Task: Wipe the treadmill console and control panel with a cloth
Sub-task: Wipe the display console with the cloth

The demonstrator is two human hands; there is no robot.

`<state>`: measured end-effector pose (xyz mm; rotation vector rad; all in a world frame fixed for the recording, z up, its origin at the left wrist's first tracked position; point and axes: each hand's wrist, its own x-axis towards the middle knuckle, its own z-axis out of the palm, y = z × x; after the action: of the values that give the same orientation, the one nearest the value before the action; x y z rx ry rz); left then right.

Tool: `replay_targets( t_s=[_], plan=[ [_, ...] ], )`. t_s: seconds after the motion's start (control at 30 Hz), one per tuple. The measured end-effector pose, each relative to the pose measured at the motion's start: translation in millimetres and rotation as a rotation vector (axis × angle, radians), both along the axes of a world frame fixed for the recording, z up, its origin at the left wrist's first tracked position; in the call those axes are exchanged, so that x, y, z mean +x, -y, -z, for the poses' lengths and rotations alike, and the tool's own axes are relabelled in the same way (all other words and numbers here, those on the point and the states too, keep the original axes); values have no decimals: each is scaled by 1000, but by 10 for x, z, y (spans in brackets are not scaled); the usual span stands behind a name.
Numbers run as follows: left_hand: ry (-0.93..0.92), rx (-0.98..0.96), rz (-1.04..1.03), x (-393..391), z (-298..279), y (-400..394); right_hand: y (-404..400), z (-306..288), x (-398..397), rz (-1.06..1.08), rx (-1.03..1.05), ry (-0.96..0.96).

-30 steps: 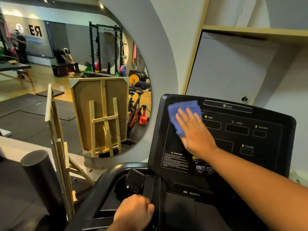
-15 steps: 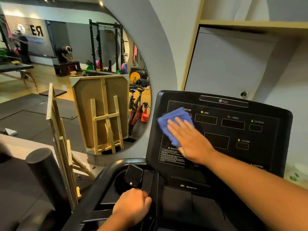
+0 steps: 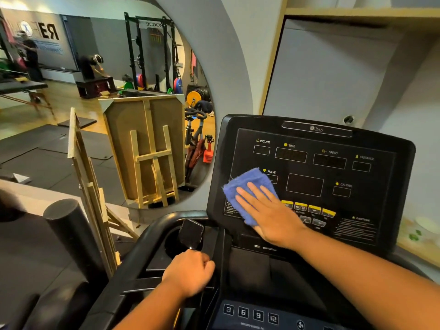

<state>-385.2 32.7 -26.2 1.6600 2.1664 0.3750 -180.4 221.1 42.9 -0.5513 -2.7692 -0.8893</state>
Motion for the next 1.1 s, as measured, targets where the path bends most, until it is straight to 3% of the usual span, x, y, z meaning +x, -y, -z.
replay_targets(
  t_s=[0.07, 0.17, 0.37, 0.43, 0.57, 0.7, 0.93, 1.1],
  plan=[
    [3, 0, 9, 0, -13, 11, -89, -59, 270, 25, -2, 10],
    [4, 3, 24, -2, -25, 16, -270, -360, 407, 185, -18, -126],
    [31, 3, -7, -6, 2, 12, -275, -795, -326, 434, -100, -502],
    [23, -2, -13, -2, 7, 5, -169, -651, -501, 333, -74, -424],
    [-16, -17, -2, 6, 9, -14, -15, -268, -453, 11, -68, -83],
    [-31, -23, -5, 18, 9, -10, 36, -33, -32, -123, -124, 163],
    [-1, -21, 1, 10, 1, 0, -23, -92, 754, -120, -238, 311],
    [1, -30, -18, 4, 17, -10, -1, -125, 291, -177, -211, 298]
  ],
)
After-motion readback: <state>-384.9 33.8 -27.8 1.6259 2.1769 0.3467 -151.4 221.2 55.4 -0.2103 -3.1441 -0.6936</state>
